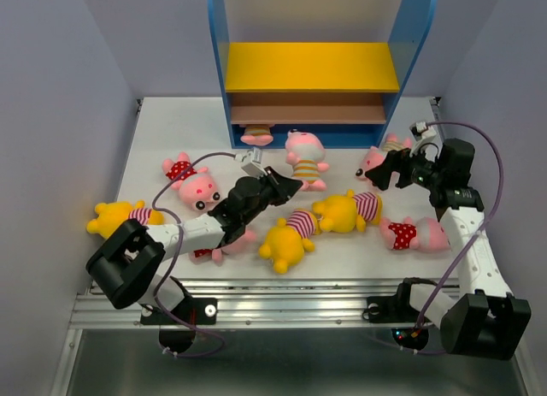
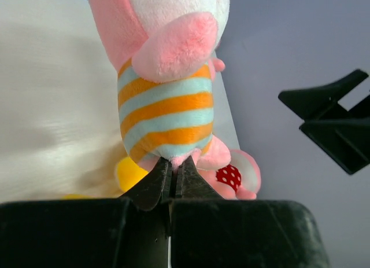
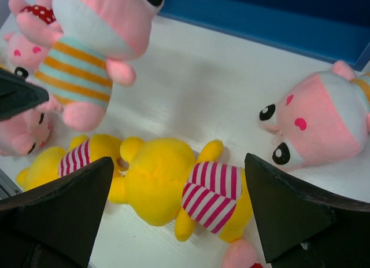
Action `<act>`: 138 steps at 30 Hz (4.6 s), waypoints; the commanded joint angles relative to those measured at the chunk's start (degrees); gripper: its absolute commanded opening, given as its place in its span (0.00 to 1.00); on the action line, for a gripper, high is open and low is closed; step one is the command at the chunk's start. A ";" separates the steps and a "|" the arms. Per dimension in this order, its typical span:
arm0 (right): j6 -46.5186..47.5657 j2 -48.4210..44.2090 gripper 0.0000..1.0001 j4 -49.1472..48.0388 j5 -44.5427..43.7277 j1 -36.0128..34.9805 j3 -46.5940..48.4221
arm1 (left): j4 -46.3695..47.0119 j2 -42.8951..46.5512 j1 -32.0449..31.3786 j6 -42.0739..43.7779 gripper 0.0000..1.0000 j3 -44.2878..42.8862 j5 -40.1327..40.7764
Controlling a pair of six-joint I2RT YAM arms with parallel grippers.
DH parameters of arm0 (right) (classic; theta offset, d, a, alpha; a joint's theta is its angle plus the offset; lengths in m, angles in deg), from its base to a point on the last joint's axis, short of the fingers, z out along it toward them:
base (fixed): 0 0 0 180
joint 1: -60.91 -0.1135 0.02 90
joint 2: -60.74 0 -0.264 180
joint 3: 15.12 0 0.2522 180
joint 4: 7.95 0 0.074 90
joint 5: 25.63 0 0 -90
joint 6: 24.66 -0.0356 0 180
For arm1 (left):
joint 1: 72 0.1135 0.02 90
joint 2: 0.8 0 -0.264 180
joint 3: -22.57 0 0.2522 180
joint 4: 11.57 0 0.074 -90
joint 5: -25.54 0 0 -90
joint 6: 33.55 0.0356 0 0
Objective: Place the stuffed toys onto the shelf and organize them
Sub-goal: Place the stuffed toy onto shelf
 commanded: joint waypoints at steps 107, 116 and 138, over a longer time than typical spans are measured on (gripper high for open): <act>7.95 -4.36 1.00 -3.15 5.31 -0.04 -5.76 | -20.37 -44.01 17.99 12.61 0.57 -51.82 -1.38; 8.04 -4.36 1.00 -3.15 5.22 -0.04 -5.85 | -19.76 -39.18 17.99 14.01 0.61 -46.90 -1.29; 8.30 -4.36 1.00 -3.15 5.40 -0.04 -5.85 | -15.36 -24.43 18.00 16.65 0.62 -31.36 -7.09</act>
